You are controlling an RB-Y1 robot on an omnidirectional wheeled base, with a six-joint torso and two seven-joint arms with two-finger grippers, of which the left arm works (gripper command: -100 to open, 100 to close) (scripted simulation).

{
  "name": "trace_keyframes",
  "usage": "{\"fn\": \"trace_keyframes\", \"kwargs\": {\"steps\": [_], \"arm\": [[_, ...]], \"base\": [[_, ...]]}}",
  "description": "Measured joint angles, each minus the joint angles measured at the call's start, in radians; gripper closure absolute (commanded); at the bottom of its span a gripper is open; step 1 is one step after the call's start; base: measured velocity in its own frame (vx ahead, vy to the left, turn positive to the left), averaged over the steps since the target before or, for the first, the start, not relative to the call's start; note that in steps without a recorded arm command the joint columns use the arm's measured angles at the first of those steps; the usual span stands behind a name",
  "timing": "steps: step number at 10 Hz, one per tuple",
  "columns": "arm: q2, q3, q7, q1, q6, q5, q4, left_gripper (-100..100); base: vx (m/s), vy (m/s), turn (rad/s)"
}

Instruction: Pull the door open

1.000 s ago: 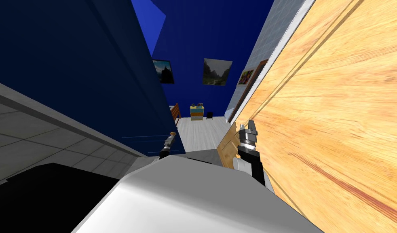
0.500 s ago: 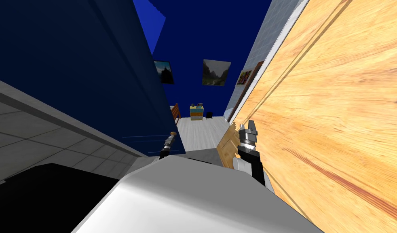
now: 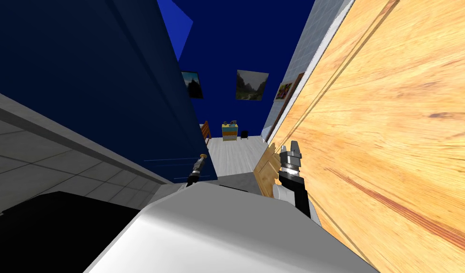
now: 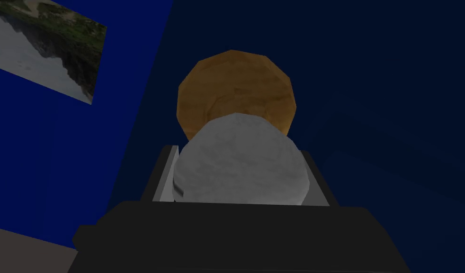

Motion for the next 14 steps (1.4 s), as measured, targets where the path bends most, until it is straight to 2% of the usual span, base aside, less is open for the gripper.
{"fn": "trace_keyframes", "kwargs": {"steps": [7,11,14], "arm": [[0.015,-0.031,0.167,-0.013,-0.004,0.058,0.016,100],[0.021,-0.052,0.269,-0.011,0.009,0.093,0.001,100],[0.029,-0.063,0.339,-0.030,-0.004,0.120,0.033,100]], "base": [[-0.033,0.009,-0.028],[-0.033,0.010,-0.028],[-0.033,0.011,-0.025]]}}
